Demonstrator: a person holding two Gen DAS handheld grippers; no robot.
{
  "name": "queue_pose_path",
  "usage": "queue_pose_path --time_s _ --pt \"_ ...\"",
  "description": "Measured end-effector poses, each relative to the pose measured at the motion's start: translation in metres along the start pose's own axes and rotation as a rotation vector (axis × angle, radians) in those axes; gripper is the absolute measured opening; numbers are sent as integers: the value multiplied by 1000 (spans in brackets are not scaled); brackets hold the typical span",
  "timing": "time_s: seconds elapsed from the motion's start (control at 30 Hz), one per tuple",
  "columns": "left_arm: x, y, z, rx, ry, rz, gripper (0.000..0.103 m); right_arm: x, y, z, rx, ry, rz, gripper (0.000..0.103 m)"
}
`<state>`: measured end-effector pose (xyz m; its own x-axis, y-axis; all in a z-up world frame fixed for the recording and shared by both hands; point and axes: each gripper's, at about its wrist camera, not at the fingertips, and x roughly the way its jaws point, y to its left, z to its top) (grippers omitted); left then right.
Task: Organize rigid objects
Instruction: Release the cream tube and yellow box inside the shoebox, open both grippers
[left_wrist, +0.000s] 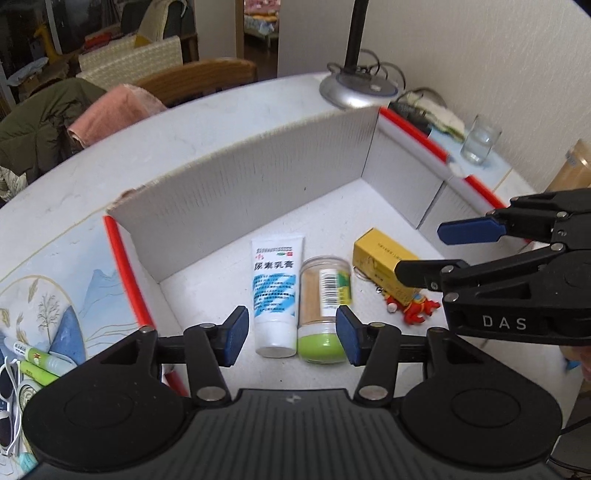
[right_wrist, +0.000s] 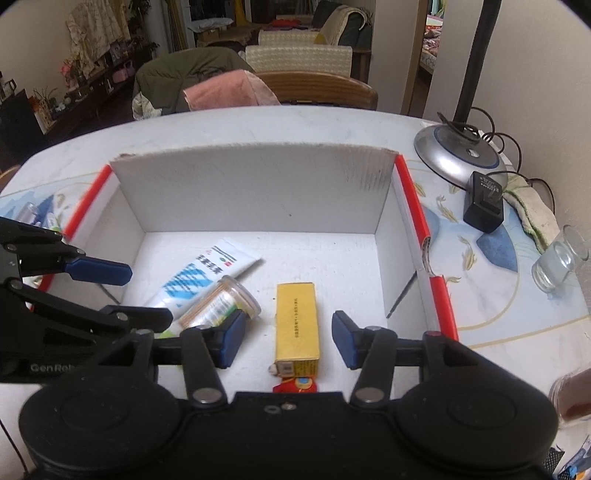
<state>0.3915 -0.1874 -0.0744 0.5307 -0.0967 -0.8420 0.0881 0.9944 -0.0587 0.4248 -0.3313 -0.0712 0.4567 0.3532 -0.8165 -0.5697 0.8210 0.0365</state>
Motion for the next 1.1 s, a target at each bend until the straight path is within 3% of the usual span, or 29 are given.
queue_pose_path --time_s 0.63,0.73,0.97,1.1 --pt "-87 29 -30 -30 -154 -2 51 -72 45 -5 37 -146 24 62" --pt "-100 36 -37 -34 -172 0 61 -81 54 -8 56 -168 14 64" --pt "-125 54 -56 -38 -211 -2 64 -97 75 -13 80 -212 2 74" --pt "-137 67 -69 -53 -230 -6 74 -104 91 -17 87 -226 3 78"
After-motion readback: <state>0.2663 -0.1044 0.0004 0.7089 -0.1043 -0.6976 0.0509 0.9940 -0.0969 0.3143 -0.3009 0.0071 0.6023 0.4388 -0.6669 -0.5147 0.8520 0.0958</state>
